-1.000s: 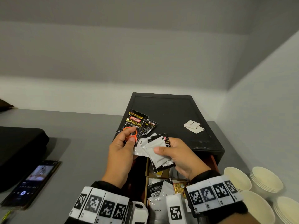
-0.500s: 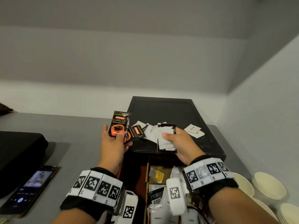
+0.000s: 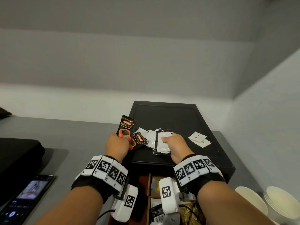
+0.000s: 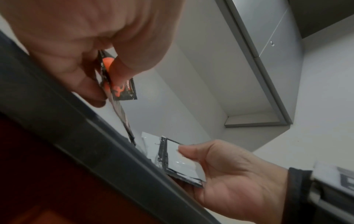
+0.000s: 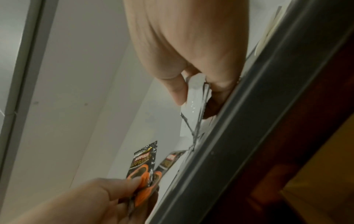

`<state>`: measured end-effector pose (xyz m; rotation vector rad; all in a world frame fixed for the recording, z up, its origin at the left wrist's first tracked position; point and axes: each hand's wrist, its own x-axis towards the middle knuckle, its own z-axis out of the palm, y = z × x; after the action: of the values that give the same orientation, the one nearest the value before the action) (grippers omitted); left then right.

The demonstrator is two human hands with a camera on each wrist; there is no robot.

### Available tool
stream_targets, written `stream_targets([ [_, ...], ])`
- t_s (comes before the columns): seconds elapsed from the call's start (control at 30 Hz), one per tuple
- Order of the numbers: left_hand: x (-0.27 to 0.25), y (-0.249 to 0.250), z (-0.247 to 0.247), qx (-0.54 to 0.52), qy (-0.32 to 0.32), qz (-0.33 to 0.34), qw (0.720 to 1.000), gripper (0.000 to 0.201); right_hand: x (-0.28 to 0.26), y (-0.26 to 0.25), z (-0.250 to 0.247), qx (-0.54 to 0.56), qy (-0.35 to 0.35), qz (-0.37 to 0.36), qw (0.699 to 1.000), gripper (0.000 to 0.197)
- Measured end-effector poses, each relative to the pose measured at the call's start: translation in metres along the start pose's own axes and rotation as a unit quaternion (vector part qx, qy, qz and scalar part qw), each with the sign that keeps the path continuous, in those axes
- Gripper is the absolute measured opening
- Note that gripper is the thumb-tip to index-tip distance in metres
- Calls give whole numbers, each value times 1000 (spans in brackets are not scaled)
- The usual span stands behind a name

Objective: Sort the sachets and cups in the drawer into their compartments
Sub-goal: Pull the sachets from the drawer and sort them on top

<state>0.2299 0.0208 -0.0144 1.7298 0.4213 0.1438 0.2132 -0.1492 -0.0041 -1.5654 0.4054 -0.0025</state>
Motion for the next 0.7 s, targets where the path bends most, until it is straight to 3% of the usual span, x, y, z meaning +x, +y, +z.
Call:
stream_targets([
  [0.07, -4, 3, 0, 3, 8, -6, 1000, 8, 3, 3, -6, 18, 25, -1, 1000, 27],
  [0.27, -15, 12, 8, -20, 2, -13, 1000, 14, -1, 3, -9, 37, 51, -23, 998, 16],
  [0.37, -9, 7, 20, -14, -40, 0, 999, 18, -8, 1, -3, 0, 48, -42, 998, 45],
  [0.43, 3, -5, 28, -5, -47, 3, 999, 21, -13, -1, 1, -47, 67, -53, 995, 61],
  [0.57, -15, 6, 24, 32, -63, 13, 997, 16, -17, -1, 14, -209, 50, -65, 975, 73],
  [0.7, -29, 15, 20, 18, -116, 9, 993, 17, -24, -1, 20, -409, -46, -68, 909, 81],
])
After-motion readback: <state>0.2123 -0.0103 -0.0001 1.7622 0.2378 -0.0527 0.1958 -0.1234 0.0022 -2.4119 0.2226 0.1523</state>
